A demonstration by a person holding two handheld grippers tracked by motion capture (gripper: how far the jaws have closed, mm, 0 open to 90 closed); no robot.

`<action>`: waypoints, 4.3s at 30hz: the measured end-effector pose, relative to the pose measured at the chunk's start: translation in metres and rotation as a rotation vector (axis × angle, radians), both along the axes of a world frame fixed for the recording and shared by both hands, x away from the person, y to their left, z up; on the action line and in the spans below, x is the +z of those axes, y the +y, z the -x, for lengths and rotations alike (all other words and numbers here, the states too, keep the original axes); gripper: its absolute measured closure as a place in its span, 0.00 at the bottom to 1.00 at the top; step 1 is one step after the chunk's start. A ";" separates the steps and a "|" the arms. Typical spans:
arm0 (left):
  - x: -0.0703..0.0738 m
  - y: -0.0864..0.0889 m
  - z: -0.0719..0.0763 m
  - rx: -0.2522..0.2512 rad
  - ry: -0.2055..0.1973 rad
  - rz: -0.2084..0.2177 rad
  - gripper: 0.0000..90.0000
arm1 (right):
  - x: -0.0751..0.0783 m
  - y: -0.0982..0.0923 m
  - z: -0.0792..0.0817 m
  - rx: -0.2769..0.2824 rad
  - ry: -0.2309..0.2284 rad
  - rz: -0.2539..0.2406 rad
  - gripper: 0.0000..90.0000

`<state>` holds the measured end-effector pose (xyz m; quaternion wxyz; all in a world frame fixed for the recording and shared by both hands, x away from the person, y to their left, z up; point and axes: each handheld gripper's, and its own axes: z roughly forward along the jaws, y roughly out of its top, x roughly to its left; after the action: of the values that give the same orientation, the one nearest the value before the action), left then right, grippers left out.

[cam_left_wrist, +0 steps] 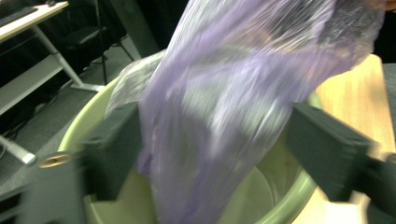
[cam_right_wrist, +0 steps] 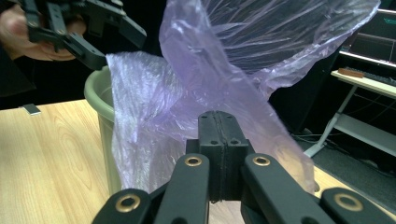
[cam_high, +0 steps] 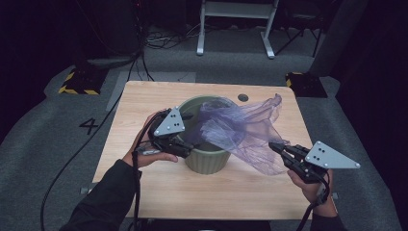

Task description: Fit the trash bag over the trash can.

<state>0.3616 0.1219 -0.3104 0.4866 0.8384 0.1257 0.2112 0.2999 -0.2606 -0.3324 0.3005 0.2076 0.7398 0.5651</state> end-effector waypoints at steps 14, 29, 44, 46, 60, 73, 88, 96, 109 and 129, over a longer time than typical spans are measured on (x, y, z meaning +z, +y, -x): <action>0.001 -0.048 0.003 -0.102 0.005 -0.107 0.26 | 0.004 0.014 0.000 0.024 -0.025 0.006 1.00; -0.008 -0.038 -0.003 -0.095 0.001 -0.170 1.00 | 0.016 0.008 0.028 0.017 -0.085 -0.015 0.48; -0.018 -0.016 -0.011 -0.061 0.022 -0.126 0.97 | 0.004 0.005 0.005 -0.013 0.053 -0.009 0.59; -0.019 -0.012 -0.011 -0.054 0.026 -0.111 0.95 | 0.002 0.008 0.002 -0.002 0.056 -0.002 0.64; -0.007 0.007 0.006 0.011 0.034 0.078 0.30 | 0.006 0.057 0.012 0.110 -0.036 0.109 1.00; 0.019 -0.014 0.037 -0.098 0.021 0.203 0.18 | -0.003 0.090 0.012 0.112 -0.049 0.205 0.99; 0.014 -0.040 0.053 -0.020 0.005 0.126 0.22 | -0.016 0.110 0.019 0.093 -0.117 0.258 0.96; 0.004 -0.038 0.045 0.013 -0.005 0.072 0.69 | -0.024 0.120 0.032 0.151 -0.139 0.288 0.94; -0.007 -0.009 0.042 0.011 -0.048 0.047 1.00 | -0.028 0.117 0.046 0.223 -0.133 0.249 0.76; -0.026 0.036 0.048 0.041 -0.019 0.144 0.99 | -0.025 0.041 0.030 -0.075 -0.123 0.158 0.42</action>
<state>0.3141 0.1584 -0.3364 0.5424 0.7963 0.1531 0.2197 0.2694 -0.2194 -0.3571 0.3816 0.1756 0.7539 0.5051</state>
